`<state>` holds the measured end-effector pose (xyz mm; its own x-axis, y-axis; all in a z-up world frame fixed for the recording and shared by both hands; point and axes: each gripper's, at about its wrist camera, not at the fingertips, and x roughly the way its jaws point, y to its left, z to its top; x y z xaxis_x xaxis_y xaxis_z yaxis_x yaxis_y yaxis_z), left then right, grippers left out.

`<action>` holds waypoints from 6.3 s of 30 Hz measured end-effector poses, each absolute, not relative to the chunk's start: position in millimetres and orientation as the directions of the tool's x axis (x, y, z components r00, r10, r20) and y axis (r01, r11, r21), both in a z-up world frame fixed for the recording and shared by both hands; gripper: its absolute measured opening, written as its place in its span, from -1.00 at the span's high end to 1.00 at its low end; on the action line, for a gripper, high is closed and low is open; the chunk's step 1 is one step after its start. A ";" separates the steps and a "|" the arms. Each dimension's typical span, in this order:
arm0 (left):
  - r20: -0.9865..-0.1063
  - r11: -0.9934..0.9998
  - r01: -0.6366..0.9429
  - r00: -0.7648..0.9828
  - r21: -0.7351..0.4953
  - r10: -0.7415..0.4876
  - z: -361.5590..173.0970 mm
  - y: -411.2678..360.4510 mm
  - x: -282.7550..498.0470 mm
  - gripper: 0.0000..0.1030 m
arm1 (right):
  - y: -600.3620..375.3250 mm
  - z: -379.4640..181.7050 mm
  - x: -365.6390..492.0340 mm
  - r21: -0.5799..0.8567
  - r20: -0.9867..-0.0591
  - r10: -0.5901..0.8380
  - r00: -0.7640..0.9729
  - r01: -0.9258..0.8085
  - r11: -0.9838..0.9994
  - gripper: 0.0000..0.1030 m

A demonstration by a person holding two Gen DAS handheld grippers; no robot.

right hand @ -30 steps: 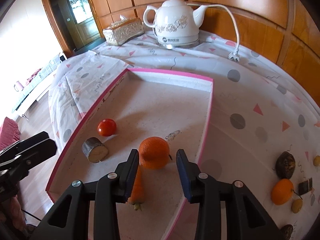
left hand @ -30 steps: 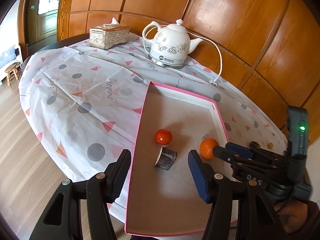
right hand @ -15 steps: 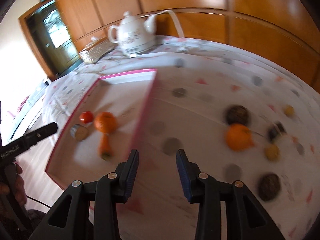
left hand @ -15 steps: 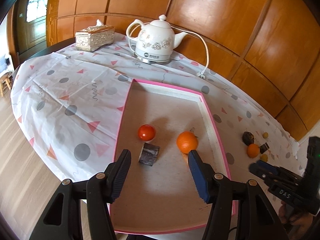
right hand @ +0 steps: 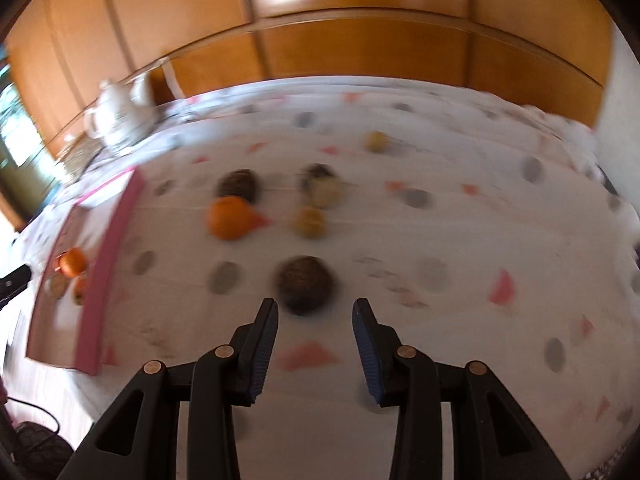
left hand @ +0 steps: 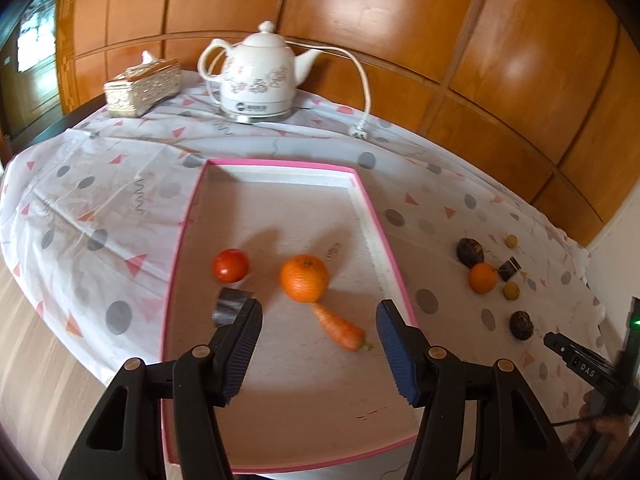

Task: Organize fruits
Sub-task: 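Swing the right tool back toward the remaining produce, then move the left tool to the dark round fruit and close on it, then carry the dark round fruit with the left tool into the tray and open, then move the right tool to the small yellow fruit and close on it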

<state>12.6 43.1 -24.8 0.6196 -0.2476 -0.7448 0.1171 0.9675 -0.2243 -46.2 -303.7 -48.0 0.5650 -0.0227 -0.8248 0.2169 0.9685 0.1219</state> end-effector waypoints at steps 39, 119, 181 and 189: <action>-0.834 0.873 0.386 0.340 -0.297 -0.434 -51.4 -157.9 126.0 -0.17 | -434.5 -78.0 -99.7 0.069 -0.838 -0.320 0.441 0.669 0.740 0.24; -0.778 0.968 0.040 0.587 -0.249 -0.224 -38.5 44.9 102.1 -0.08 | -422.7 -84.0 -90.4 -0.013 -0.841 -0.350 0.413 0.631 0.776 0.13; -0.764 0.957 -0.126 0.634 -0.260 -0.124 -41.9 114.9 9.2 -0.09 | -291.0 -85.7 60.6 0.051 -0.871 -0.038 0.491 0.166 0.985 0.49; -0.760 0.956 -0.128 0.638 -0.264 -0.125 -41.8 115.8 8.2 -0.09 | -286.2 -74.4 54.9 0.047 -0.848 -0.046 0.528 0.160 0.986 0.49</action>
